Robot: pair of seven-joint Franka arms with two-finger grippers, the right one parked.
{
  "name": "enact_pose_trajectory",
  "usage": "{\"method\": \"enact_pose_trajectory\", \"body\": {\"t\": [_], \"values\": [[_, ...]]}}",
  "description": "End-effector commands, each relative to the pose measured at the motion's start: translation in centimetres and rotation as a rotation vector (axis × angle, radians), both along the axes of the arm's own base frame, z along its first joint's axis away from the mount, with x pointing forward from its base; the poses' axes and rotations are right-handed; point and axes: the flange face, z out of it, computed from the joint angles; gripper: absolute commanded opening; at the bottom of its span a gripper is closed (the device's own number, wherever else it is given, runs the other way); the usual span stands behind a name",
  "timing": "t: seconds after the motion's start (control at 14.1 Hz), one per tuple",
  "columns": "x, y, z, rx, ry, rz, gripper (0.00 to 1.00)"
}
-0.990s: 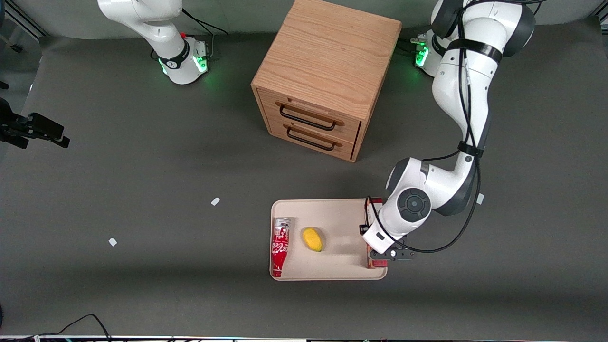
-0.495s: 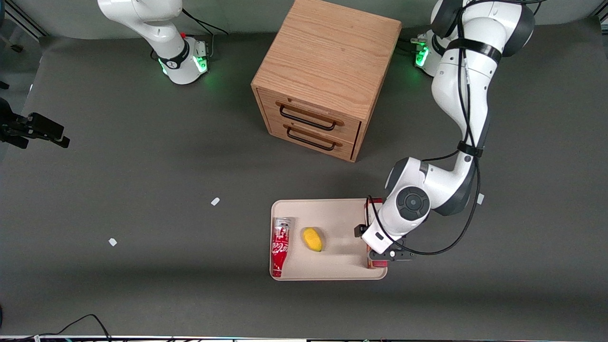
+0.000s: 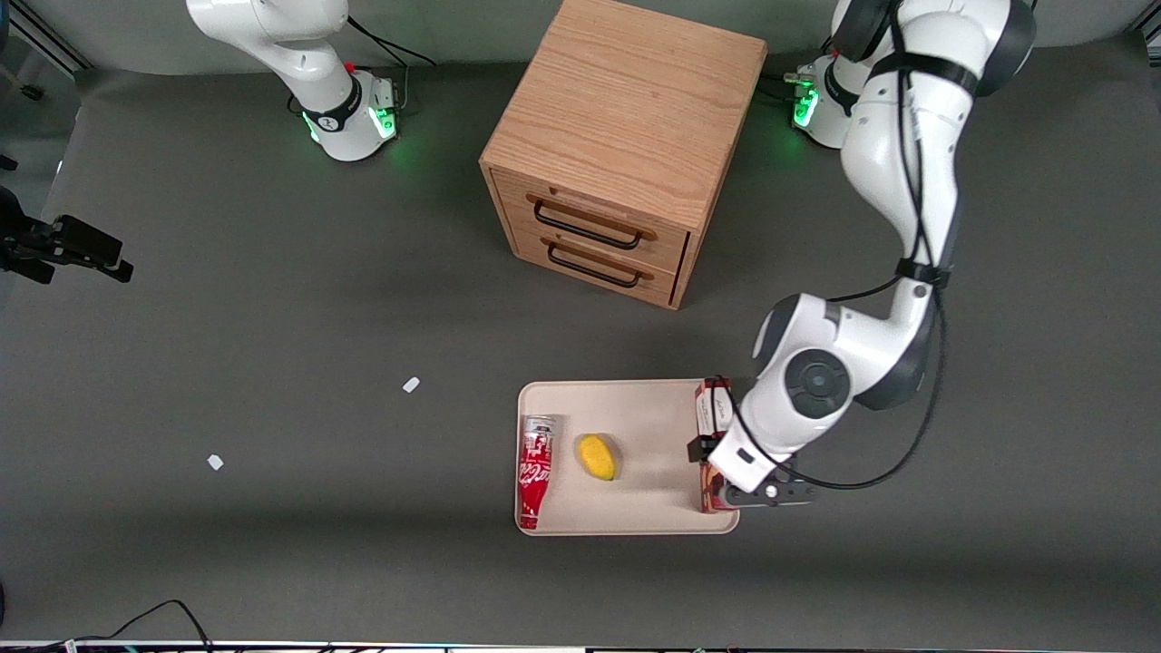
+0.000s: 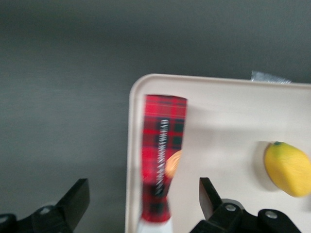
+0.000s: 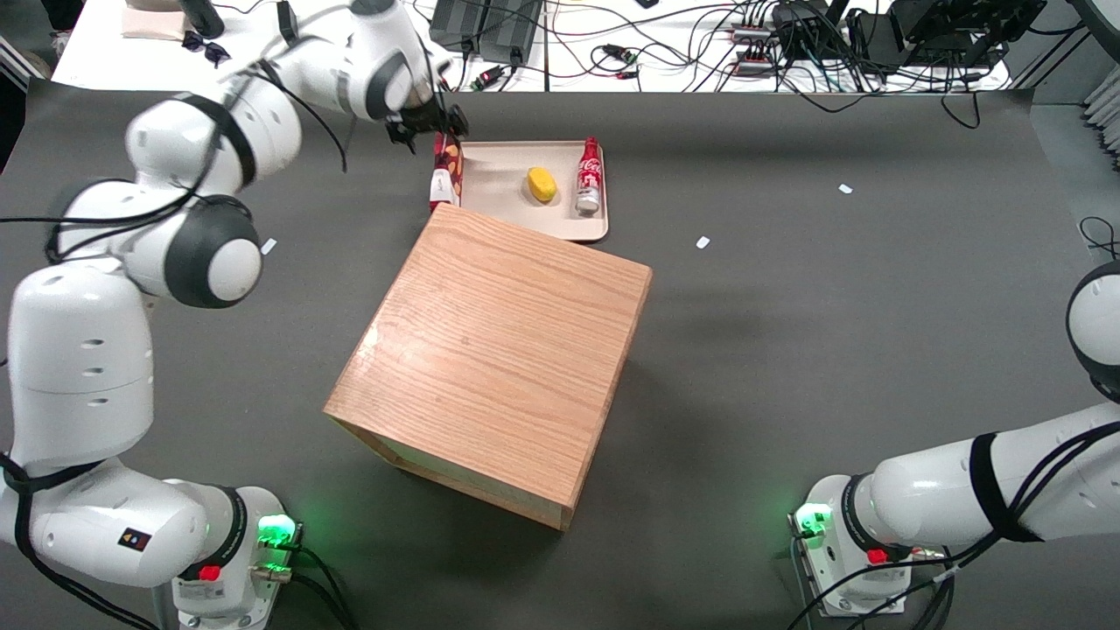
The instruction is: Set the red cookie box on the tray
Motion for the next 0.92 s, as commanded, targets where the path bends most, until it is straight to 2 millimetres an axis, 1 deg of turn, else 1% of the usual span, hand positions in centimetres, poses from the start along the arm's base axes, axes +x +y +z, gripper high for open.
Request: {"method": "enact_pose_trajectory", "body": {"t": [0.0,0.07,0.14,0.21,0.35,0.49,0.57,0.64,0.78,0.85], "values": [[-0.9,6.0,8.5,-0.008,0.046,0.075,1.0],[-1.4,7.8,11.1,-0.018,0.066,0.096,1.0],[-2.2,9.3,14.0,-0.022,0.077,0.11,1.0],[-3.3,11.2,16.4,-0.016,0.097,0.112,1.0],[-6.2,15.6,21.0,-0.007,0.105,0.049,1.0],[-9.8,20.0,24.8,0.002,0.083,0.011,1.0],[-11.4,21.8,26.1,0.01,0.087,0.001,1.0],[-12.7,23.1,27.4,0.018,0.083,-0.034,1.0],[-15.1,25.2,29.4,0.035,0.096,-0.07,1.0],[-16.0,25.9,29.9,0.038,0.109,-0.072,1.0]]}}
